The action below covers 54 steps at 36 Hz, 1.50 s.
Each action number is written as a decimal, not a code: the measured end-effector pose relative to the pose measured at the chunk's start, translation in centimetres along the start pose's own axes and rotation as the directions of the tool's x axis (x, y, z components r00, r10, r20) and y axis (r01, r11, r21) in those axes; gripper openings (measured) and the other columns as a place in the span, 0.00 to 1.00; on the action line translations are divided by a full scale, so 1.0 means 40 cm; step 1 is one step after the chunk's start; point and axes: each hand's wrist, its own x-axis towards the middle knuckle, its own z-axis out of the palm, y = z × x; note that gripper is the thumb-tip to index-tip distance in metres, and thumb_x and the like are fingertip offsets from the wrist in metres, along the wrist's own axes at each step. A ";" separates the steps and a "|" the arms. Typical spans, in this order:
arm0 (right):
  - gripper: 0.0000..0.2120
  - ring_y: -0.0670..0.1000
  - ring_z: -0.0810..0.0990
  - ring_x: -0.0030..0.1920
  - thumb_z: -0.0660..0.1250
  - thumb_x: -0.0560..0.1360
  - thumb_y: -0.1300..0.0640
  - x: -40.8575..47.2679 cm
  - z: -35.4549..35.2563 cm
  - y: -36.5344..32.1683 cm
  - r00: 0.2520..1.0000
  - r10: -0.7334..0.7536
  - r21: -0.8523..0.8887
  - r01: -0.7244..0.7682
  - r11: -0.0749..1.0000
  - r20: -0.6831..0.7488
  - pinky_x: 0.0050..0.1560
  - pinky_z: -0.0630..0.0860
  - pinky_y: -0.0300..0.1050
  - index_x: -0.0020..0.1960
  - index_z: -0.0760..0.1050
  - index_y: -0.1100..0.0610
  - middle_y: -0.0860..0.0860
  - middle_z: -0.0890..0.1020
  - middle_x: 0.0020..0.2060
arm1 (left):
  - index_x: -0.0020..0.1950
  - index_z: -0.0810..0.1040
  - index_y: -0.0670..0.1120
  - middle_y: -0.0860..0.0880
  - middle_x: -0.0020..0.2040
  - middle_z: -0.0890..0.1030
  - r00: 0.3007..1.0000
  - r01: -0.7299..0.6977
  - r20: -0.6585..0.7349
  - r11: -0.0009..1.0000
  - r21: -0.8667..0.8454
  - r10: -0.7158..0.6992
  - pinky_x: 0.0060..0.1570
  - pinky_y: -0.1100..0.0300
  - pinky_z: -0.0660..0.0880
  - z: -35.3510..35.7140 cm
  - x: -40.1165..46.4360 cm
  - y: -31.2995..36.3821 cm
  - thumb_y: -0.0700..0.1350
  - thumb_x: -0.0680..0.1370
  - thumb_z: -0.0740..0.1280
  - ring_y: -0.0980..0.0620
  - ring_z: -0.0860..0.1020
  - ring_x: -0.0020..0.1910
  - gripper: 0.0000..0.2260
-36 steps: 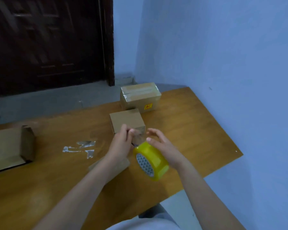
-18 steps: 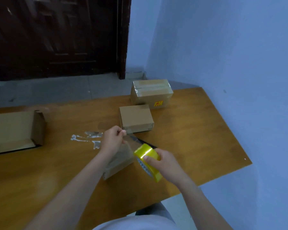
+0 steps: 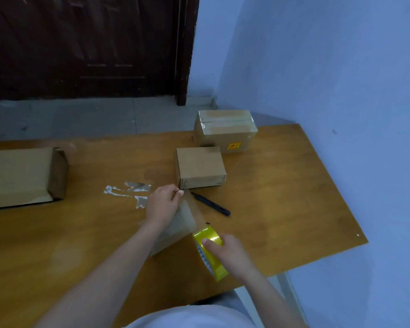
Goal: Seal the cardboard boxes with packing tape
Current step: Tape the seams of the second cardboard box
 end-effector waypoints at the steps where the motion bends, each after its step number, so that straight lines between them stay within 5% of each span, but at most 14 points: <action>1: 0.18 0.51 0.80 0.39 0.66 0.75 0.44 0.004 0.000 0.001 1.000 0.007 0.014 -0.007 1.000 0.006 0.37 0.70 0.42 0.48 0.78 0.61 0.54 0.82 0.39 | 0.49 0.80 0.43 0.48 0.45 0.80 1.000 0.010 -0.008 1.000 -0.016 -0.011 0.42 0.55 0.69 0.004 0.000 -0.003 0.47 0.80 0.63 0.51 0.74 0.46 0.09; 10: 0.16 0.50 0.81 0.40 0.67 0.75 0.45 0.030 0.008 0.013 0.999 0.015 0.085 -0.019 0.996 0.052 0.41 0.77 0.45 0.47 0.79 0.58 0.54 0.83 0.41 | 0.47 0.79 0.46 0.54 0.42 0.77 0.999 0.048 -0.020 0.998 -0.047 -0.049 0.38 0.59 0.64 0.018 0.008 -0.021 0.46 0.80 0.63 0.54 0.72 0.45 0.08; 17: 0.15 0.45 0.80 0.37 0.67 0.75 0.44 0.037 0.008 0.022 0.999 -0.030 0.073 0.028 0.997 0.023 0.35 0.73 0.36 0.47 0.79 0.56 0.49 0.82 0.38 | 0.47 0.79 0.46 0.53 0.41 0.79 0.999 0.020 -0.035 0.999 -0.036 -0.021 0.39 0.57 0.67 0.024 0.014 -0.030 0.47 0.80 0.63 0.53 0.75 0.41 0.08; 25: 0.16 0.46 0.79 0.37 0.66 0.76 0.44 0.057 0.018 0.034 0.999 -0.022 0.072 0.019 0.997 0.035 0.33 0.71 0.33 0.48 0.79 0.58 0.51 0.82 0.39 | 0.48 0.79 0.47 0.55 0.41 0.78 0.999 0.024 -0.029 1.000 -0.003 -0.024 0.48 0.52 0.71 0.024 0.019 -0.029 0.49 0.80 0.63 0.54 0.74 0.40 0.08; 31: 0.17 0.51 0.82 0.42 0.66 0.76 0.45 0.060 0.033 0.047 0.999 -0.007 0.099 0.002 0.995 0.050 0.38 0.74 0.40 0.48 0.79 0.59 0.54 0.84 0.42 | 0.48 0.78 0.48 0.54 0.41 0.77 1.000 0.015 0.007 0.999 0.035 -0.015 0.47 0.53 0.71 0.025 0.019 -0.029 0.49 0.81 0.62 0.54 0.73 0.40 0.08; 38: 0.15 0.50 0.82 0.45 0.66 0.76 0.46 0.064 0.034 0.041 0.998 -0.005 0.140 -0.004 0.990 0.061 0.36 0.73 0.33 0.51 0.79 0.58 0.54 0.84 0.46 | 0.43 0.76 0.47 0.53 0.37 0.76 0.979 0.185 0.099 0.981 -0.061 -0.178 0.32 0.60 0.64 0.019 0.033 -0.024 0.48 0.80 0.64 0.55 0.73 0.36 0.08; 47: 0.16 0.53 0.82 0.42 0.67 0.75 0.47 0.082 0.029 0.040 0.996 0.014 0.127 -0.025 0.992 0.090 0.40 0.74 0.41 0.49 0.79 0.60 0.54 0.83 0.41 | 0.42 0.81 0.43 0.44 0.48 0.79 0.833 0.526 0.344 0.812 -0.250 -0.434 0.49 0.56 0.69 0.016 0.080 -0.043 0.46 0.76 0.70 0.44 0.76 0.51 0.07; 54: 0.13 0.50 0.82 0.45 0.67 0.76 0.48 0.077 0.023 0.034 0.993 -0.001 0.118 -0.013 0.993 0.117 0.42 0.75 0.40 0.52 0.79 0.57 0.53 0.84 0.45 | 0.43 0.82 0.44 0.48 0.40 0.79 0.821 0.550 0.330 0.802 -0.235 -0.466 0.43 0.57 0.70 0.018 0.074 -0.022 0.46 0.76 0.69 0.51 0.75 0.40 0.06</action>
